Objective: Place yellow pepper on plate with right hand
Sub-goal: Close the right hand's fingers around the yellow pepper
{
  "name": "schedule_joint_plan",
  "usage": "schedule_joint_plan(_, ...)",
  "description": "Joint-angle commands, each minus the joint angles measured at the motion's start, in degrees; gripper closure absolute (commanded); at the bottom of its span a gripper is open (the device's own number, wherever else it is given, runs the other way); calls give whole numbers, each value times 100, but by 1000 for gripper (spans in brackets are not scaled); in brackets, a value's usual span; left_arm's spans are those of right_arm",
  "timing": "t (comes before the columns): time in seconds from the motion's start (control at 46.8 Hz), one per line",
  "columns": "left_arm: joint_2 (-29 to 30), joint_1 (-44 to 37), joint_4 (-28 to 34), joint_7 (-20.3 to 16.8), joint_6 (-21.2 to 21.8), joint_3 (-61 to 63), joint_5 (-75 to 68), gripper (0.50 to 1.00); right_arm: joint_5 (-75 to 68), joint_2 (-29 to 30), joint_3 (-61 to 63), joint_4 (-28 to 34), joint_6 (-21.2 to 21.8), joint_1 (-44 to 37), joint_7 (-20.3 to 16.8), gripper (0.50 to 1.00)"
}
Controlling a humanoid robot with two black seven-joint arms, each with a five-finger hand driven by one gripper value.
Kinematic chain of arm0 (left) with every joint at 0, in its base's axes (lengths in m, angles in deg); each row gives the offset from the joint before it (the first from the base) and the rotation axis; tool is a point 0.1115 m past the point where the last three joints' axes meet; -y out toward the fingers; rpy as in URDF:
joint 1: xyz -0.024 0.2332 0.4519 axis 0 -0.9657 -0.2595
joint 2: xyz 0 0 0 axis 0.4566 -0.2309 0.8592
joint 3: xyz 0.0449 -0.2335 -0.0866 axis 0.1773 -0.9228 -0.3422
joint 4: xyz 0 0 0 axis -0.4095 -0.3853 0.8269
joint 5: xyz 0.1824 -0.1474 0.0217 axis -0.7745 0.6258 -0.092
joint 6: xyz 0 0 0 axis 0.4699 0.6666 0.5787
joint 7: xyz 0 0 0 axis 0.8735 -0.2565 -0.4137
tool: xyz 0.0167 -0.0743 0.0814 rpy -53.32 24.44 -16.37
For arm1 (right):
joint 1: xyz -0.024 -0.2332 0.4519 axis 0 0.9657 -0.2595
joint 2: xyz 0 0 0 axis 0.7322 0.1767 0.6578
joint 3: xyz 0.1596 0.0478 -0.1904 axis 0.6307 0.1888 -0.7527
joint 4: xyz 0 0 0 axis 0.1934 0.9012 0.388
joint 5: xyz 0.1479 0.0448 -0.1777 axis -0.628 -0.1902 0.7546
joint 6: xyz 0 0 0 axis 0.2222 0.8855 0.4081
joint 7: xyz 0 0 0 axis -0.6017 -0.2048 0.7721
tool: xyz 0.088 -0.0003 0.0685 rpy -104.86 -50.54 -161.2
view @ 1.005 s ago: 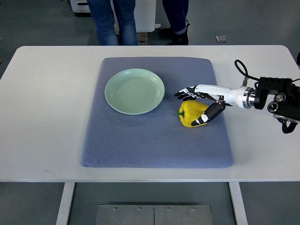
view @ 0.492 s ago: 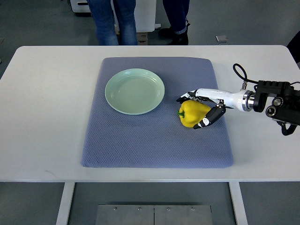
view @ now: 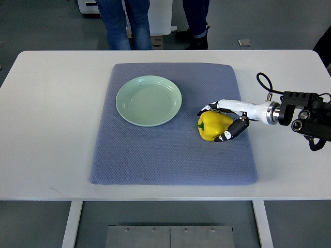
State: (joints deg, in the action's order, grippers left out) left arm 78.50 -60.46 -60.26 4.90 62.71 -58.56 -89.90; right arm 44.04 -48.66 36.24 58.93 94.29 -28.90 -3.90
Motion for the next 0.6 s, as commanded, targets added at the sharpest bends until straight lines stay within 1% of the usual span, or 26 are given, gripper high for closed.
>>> schedule_joint_plan(0.0,0,0,0,0,0,0,0,500,0,11,-24,1,-22,2,0,657)
schedule_joint_plan(0.064,0,0,0,0,0,0,0,500,0,28,-24,1,-22,2,0,668)
schedule_joint_plan(0.086,0,0,0,0,0,0,0,500,0,37,-24,1,-22,2,0,678)
schedule_joint_plan(0.128,0,0,0,0,0,0,0,500,0,37,-24,1,-22,2,0,716)
schedule_joint_plan(0.15,0,0,0,0,0,0,0,500,0,37,-24,1,-22,2,-8,743)
schedule_joint_plan(0.171,0,0,0,0,0,0,0,500,0,37,-24,1,-22,2,-8,780)
schedule_joint_plan(0.278,0,0,0,0,0,0,0,500,0,37,-24,-16,-22,2,-17,987)
schedule_joint_plan(0.299,0,0,0,0,0,0,0,500,0,37,-24,-34,-22,2,-17,1000)
schedule_joint_plan(0.578,0,0,0,0,0,0,0,500,-114,19,55,-104,-13,-68,-26,1000)
